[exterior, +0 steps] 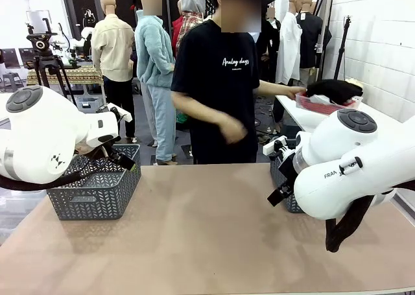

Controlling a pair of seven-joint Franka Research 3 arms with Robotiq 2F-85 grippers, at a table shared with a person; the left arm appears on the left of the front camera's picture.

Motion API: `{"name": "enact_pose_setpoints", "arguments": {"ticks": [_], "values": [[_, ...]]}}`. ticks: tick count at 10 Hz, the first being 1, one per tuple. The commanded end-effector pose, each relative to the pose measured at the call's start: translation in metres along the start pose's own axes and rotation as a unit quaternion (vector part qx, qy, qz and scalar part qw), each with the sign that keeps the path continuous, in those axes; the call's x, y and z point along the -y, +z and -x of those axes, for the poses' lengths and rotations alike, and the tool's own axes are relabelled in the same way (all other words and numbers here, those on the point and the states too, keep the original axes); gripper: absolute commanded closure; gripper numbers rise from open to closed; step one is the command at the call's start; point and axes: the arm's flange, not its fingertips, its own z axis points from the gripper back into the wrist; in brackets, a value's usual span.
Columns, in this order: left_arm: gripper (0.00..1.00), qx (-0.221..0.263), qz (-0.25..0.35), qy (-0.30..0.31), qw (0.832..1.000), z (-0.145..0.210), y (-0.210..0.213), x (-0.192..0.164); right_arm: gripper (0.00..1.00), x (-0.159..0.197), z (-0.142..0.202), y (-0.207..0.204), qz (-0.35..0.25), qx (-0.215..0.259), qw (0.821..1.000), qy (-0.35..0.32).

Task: Sort the tops and bottoms.
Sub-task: Lift clothes from the center of the table with your left hand.

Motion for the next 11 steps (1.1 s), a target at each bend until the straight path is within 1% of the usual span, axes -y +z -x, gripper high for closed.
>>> {"name": "enact_pose_setpoints", "arguments": {"ticks": [1,5,6,7,8,9,10,11], "values": [[0.00,0.000,-0.002,0.000,1.000,0.002,0.003,0.000,0.00,0.000,0.000,0.000,0.000,0.000,1.000,0.000],[0.00,0.000,0.000,0.000,1.000,0.000,0.000,0.000,0.00,0.000,0.000,0.000,0.000,0.000,1.000,0.000],[0.00,-0.002,-0.004,-0.002,1.000,0.000,0.004,-0.001,0.00,0.004,-0.001,0.011,0.003,0.005,1.000,-0.002],[0.00,-0.004,0.001,-0.005,1.000,0.001,0.011,-0.001,0.00,0.012,0.001,0.027,0.008,0.013,1.000,-0.010],[0.00,-0.015,0.016,-0.015,1.000,0.002,0.020,-0.003,0.00,0.025,0.004,0.046,0.028,0.020,0.999,-0.029],[0.00,-0.026,0.019,-0.024,0.999,0.004,0.028,-0.007,0.00,0.040,0.010,0.069,0.038,0.041,0.997,-0.055],[0.00,-0.034,0.013,-0.022,0.999,0.008,0.035,-0.016,0.00,0.057,0.016,0.097,0.035,0.074,0.994,-0.074],[0.00,-0.042,0.010,-0.009,0.999,0.013,0.042,-0.026,0.00,0.070,0.023,0.121,0.038,0.095,0.991,-0.089]]}}
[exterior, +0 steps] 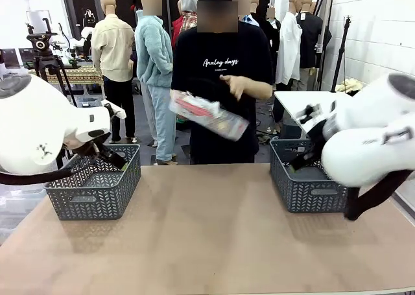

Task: Sort the tops and bottoms.
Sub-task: Lift clothes from the center of the table with your left hand.

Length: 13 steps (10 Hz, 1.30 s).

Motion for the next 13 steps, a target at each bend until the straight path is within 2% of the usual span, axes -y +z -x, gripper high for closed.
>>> {"name": "enact_pose_setpoints", "arguments": {"ticks": [1,3,5,6,9,10,11,13], "values": [[0.00,-0.012,-0.010,0.015,1.000,0.015,0.019,-0.026,0.00,0.024,0.027,0.048,-0.011,0.033,0.999,-0.026],[0.00,-0.026,-0.023,0.034,0.999,0.026,0.030,-0.049,0.00,0.048,0.030,0.075,-0.026,0.052,0.997,-0.041],[0.00,-0.032,-0.027,0.022,0.999,0.033,0.041,-0.064,0.00,0.059,0.028,0.084,-0.032,0.045,0.998,-0.027],[0.00,-0.022,-0.020,0.042,0.999,0.024,0.030,-0.053,0.00,0.060,0.004,0.081,-0.006,0.052,0.997,-0.050],[0.00,-0.026,-0.021,0.039,0.999,0.027,0.035,-0.058,0.00,0.064,0.007,0.089,-0.011,0.050,0.998,-0.042],[0.00,-0.029,-0.019,0.017,0.999,0.024,0.045,-0.059,0.00,0.065,0.008,0.100,-0.033,0.057,0.997,-0.038],[0.00,-0.050,-0.018,-0.006,0.999,0.028,0.059,-0.069,0.00,0.083,0.010,0.123,-0.048,0.084,0.993,-0.060],[0.00,-0.050,0.011,-0.010,0.999,0.050,0.098,-0.086,0.00,0.109,0.025,0.159,-0.052,0.117,0.988,-0.083]]}}
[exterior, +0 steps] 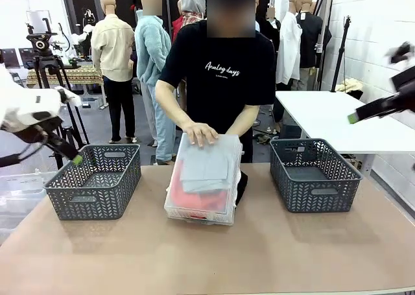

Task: Sort the tops and bottoms.
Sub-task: Lift clothes from the center of the table with your left hand.

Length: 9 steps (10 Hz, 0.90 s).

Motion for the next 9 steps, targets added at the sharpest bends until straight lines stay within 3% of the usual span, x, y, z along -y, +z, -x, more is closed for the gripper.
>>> {"name": "enact_pose_setpoints", "arguments": {"ticks": [1,4,9], "values": [[0.00,0.000,0.026,-0.004,1.000,0.026,0.029,-0.017,0.00,0.019,0.008,0.023,-0.029,0.014,0.999,-0.010],[0.00,-0.005,0.034,0.002,0.999,0.047,0.039,-0.019,0.00,0.021,0.005,0.025,-0.049,0.013,0.999,-0.013],[0.00,-0.002,0.040,-0.008,0.999,0.046,0.039,-0.023,0.00,0.021,0.011,0.013,-0.058,0.003,0.998,-0.017]]}}
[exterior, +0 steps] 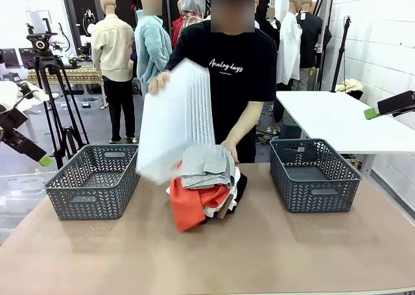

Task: Sort the tops and bottoms.
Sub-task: Lift clothes from the center of the table with your left hand.

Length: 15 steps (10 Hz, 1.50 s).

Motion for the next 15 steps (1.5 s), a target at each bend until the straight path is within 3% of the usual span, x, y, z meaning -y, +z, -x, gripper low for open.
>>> {"name": "enact_pose_setpoints", "arguments": {"ticks": [1,2,15], "values": [[0.00,-0.001,0.008,-0.007,1.000,0.005,-0.006,-0.004,0.00,0.009,0.003,-0.014,-0.014,-0.008,1.000,-0.002],[0.00,0.000,0.000,0.000,1.000,0.000,0.000,0.000,0.00,0.000,0.000,0.000,0.000,0.000,1.000,0.000],[0.00,0.000,0.000,0.000,1.000,0.000,0.000,0.000,0.00,0.000,0.000,0.000,0.000,0.000,1.000,0.000]]}}
